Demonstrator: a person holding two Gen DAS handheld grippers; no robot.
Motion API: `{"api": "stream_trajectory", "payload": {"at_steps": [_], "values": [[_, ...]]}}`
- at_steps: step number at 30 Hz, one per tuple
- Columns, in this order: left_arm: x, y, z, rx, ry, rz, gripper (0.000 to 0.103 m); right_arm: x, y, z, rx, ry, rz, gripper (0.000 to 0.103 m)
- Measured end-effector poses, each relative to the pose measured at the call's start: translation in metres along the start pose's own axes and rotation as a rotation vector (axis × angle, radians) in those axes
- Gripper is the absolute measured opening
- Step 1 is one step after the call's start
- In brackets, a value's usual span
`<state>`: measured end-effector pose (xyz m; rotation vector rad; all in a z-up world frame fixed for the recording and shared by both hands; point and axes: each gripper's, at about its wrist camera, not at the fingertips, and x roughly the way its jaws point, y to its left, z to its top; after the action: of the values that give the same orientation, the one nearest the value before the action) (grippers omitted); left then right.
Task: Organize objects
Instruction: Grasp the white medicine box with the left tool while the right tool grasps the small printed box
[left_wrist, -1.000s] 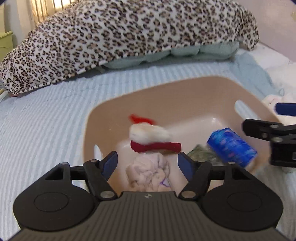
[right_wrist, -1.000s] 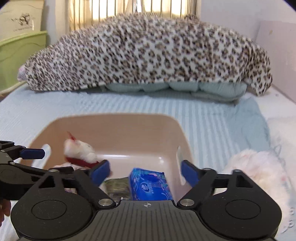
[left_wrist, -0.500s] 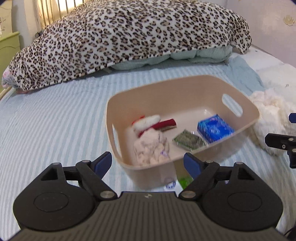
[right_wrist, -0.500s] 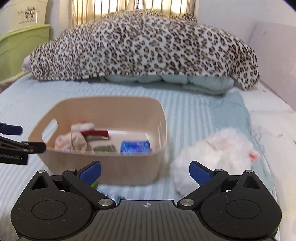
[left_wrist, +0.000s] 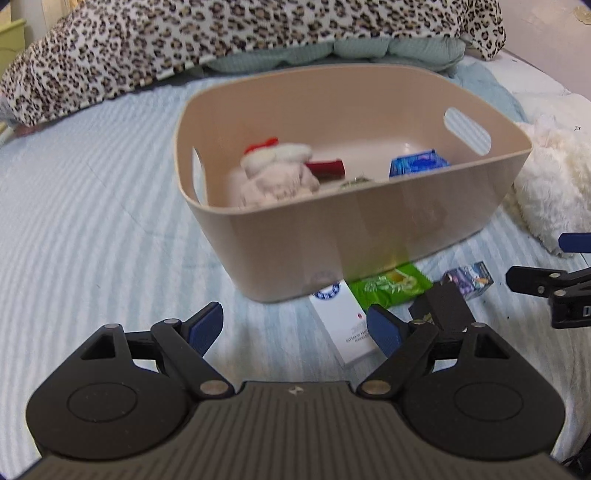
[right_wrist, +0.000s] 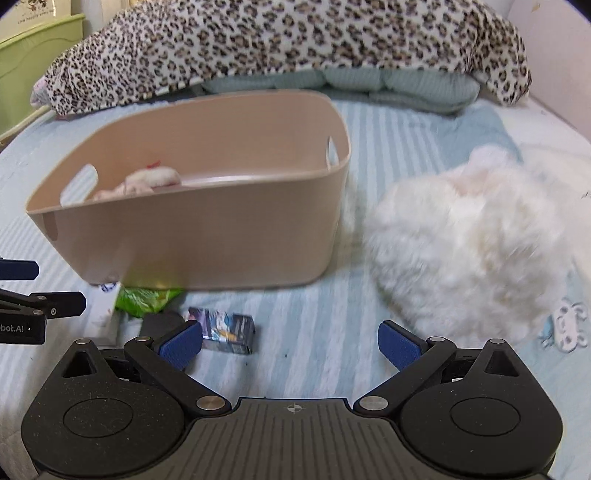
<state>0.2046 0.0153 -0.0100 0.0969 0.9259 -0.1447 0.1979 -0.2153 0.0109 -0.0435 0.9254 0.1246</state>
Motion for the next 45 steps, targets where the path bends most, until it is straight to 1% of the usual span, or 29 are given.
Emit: {"api": "stream_trajectory", "payload": {"at_steps": [5,12,16,20,24,30,34,36,40,42,44,45], "values": [[0.012,-0.002,-0.007,-0.041,0.021,-0.035,0.085,0.015,0.006,-0.006,-0.041,0.017,-0.025,0.103],[0.021,-0.011,-0.005,-0.052,0.026,-0.059,0.085,0.03,0.012,-0.009,-0.039,0.051,0.024,0.103],[0.027,-0.015,-0.003,-0.05,0.035,-0.055,0.085,0.035,0.016,-0.008,-0.023,0.047,0.054,0.103],[0.034,-0.017,-0.004,-0.04,0.054,-0.038,0.085,0.041,0.02,-0.008,-0.021,0.049,0.046,0.103],[0.043,-0.016,-0.007,-0.044,0.078,-0.042,0.085,0.046,0.019,-0.009,0.005,0.059,0.06,0.103],[0.048,-0.015,-0.007,-0.041,0.076,-0.016,0.086,0.049,0.018,-0.01,0.003,0.05,0.011,0.102],[0.048,-0.009,-0.007,-0.056,0.074,0.006,0.086,0.05,0.015,-0.008,0.014,0.05,-0.022,0.102],[0.047,-0.008,-0.009,-0.057,0.067,0.001,0.086,0.05,0.015,-0.008,0.019,0.045,-0.012,0.102],[0.049,-0.01,-0.009,-0.052,0.074,-0.005,0.086,0.05,0.021,-0.008,-0.01,0.028,0.044,0.102],[0.05,-0.012,-0.009,-0.042,0.074,0.001,0.085,0.051,0.025,-0.009,-0.028,0.014,0.055,0.1],[0.049,-0.013,-0.009,-0.032,0.069,-0.004,0.08,0.052,0.027,-0.007,-0.035,0.003,0.067,0.093],[0.048,-0.013,-0.01,-0.032,0.068,-0.013,0.073,0.053,0.026,-0.007,-0.036,0.004,0.079,0.087]]}}
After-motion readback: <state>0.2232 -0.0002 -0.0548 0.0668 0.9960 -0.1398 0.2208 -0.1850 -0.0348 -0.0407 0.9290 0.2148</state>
